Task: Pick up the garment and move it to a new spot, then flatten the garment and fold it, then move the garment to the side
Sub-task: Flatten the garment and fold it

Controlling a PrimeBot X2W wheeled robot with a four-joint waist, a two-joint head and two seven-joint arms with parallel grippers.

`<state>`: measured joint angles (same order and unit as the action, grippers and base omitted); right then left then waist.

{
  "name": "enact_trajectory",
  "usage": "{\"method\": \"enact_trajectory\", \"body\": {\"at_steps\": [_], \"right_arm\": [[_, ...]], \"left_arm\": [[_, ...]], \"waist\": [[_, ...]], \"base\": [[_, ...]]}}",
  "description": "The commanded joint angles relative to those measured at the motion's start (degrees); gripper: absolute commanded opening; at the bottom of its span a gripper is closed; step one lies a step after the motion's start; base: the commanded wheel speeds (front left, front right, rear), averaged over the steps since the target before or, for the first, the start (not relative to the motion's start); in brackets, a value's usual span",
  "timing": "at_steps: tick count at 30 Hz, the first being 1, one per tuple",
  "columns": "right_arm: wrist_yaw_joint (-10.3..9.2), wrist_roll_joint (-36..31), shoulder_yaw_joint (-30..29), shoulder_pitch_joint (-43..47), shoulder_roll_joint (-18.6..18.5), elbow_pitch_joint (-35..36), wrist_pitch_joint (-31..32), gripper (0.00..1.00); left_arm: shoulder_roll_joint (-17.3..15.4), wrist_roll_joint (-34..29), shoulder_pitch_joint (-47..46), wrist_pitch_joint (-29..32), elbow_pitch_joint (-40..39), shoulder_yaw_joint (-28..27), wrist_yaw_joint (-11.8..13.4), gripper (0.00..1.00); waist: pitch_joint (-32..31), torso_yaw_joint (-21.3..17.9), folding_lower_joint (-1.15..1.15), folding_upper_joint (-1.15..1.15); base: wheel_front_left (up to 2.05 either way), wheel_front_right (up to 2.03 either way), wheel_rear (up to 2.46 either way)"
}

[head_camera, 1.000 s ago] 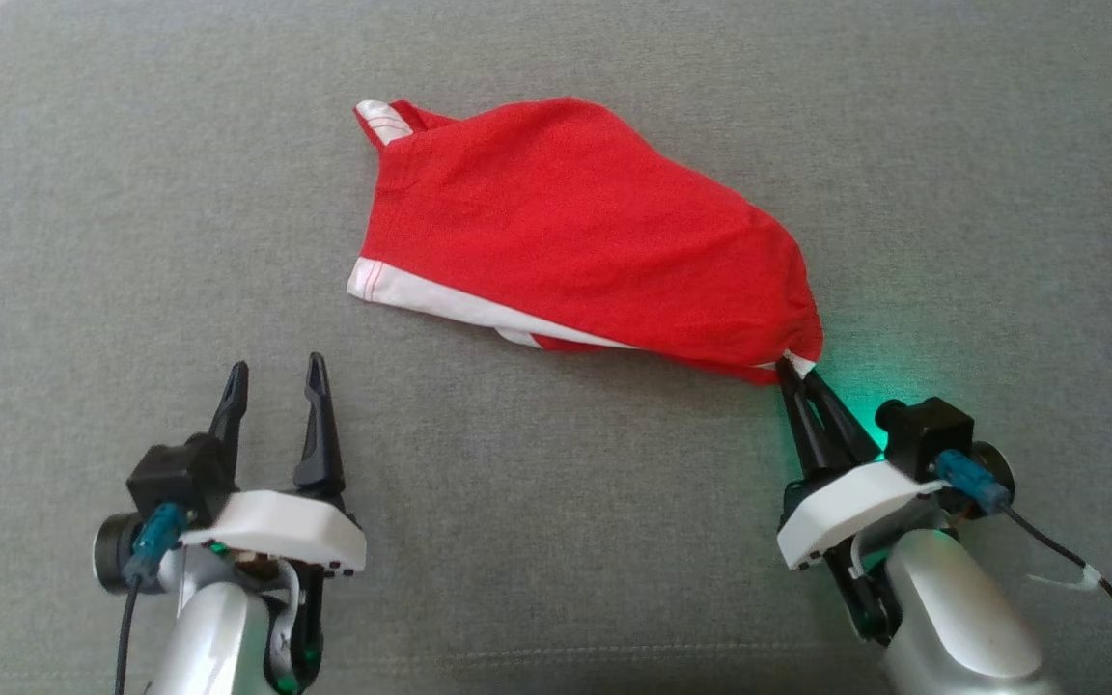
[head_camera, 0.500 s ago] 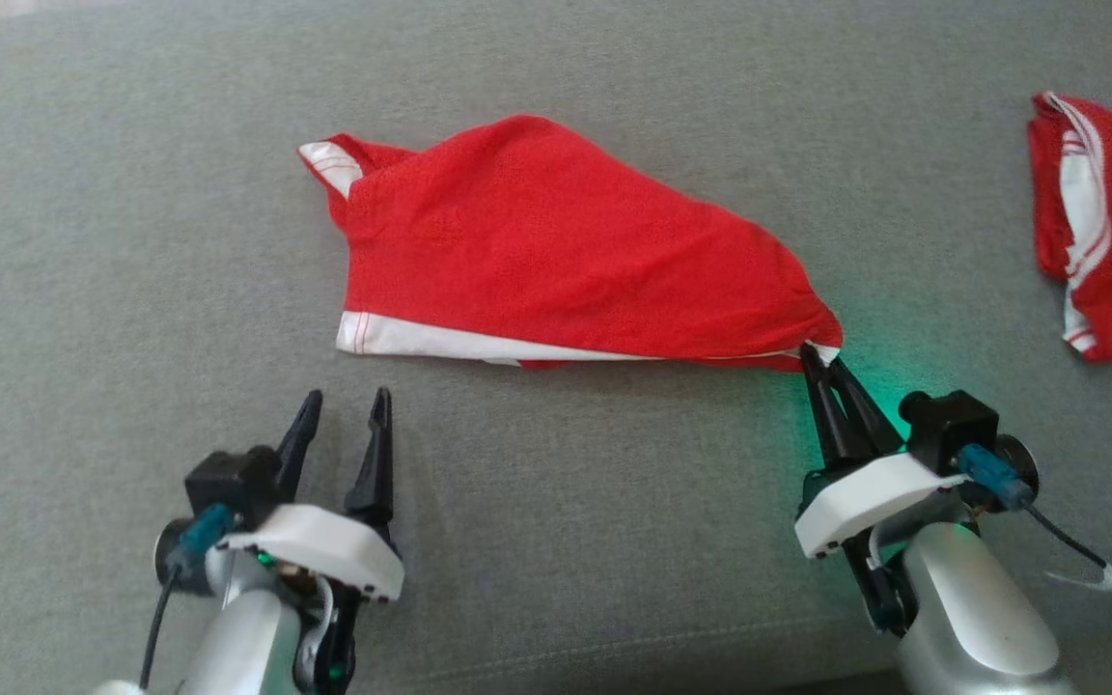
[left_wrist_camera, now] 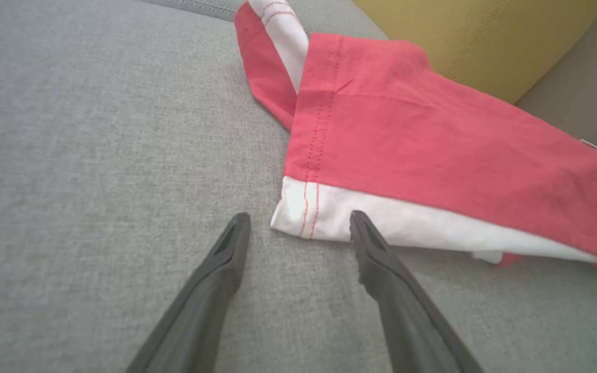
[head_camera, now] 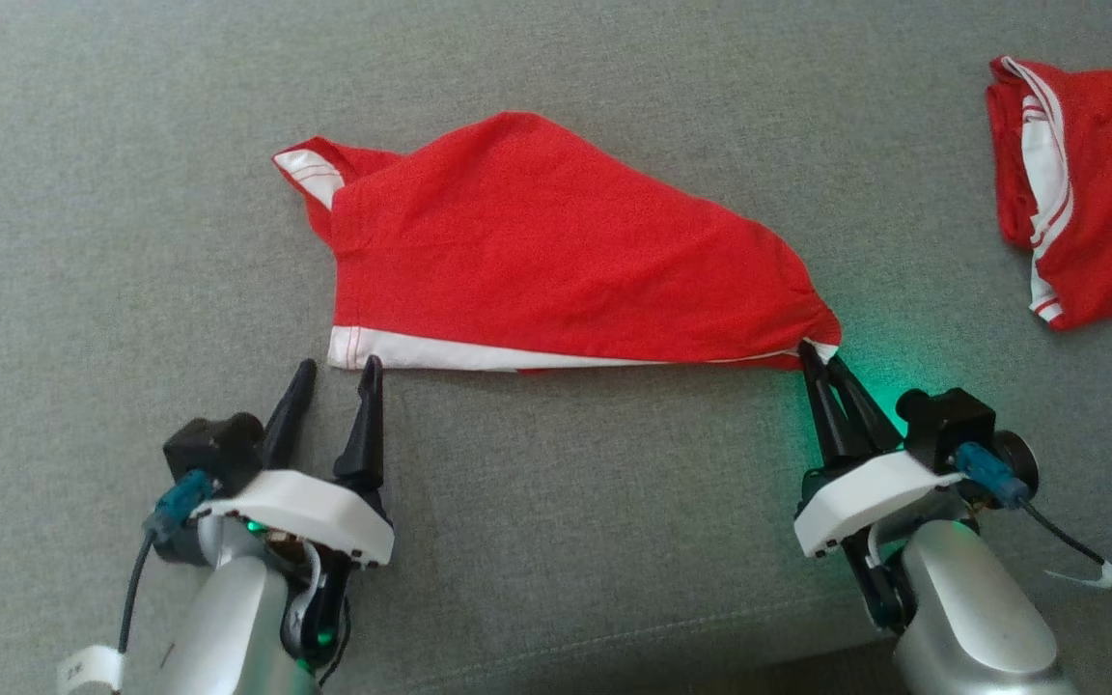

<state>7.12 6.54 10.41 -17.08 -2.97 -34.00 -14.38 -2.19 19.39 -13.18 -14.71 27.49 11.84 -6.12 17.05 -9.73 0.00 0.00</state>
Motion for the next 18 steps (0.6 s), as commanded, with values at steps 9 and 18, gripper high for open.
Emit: {"method": "enact_trajectory", "body": {"at_steps": [9,18], "right_arm": [[0.36,0.5,2.1,-1.4,0.1,2.3,-0.6,0.0],[0.36,1.0,2.2,-2.2,0.1,2.9,-0.6,0.0]], "left_arm": [[-0.7,-0.1,-2.7,-0.3,-0.5,-2.0,-0.9,1.0],[-0.7,-2.4,-4.7,-0.3,3.7,-0.6,-1.1,0.0]], "waist": [[1.5,-0.5,0.0,0.0],[1.8,0.1,0.0,0.0]], "base": [[0.0,0.0,0.0],[0.0,0.0,0.0]]}}
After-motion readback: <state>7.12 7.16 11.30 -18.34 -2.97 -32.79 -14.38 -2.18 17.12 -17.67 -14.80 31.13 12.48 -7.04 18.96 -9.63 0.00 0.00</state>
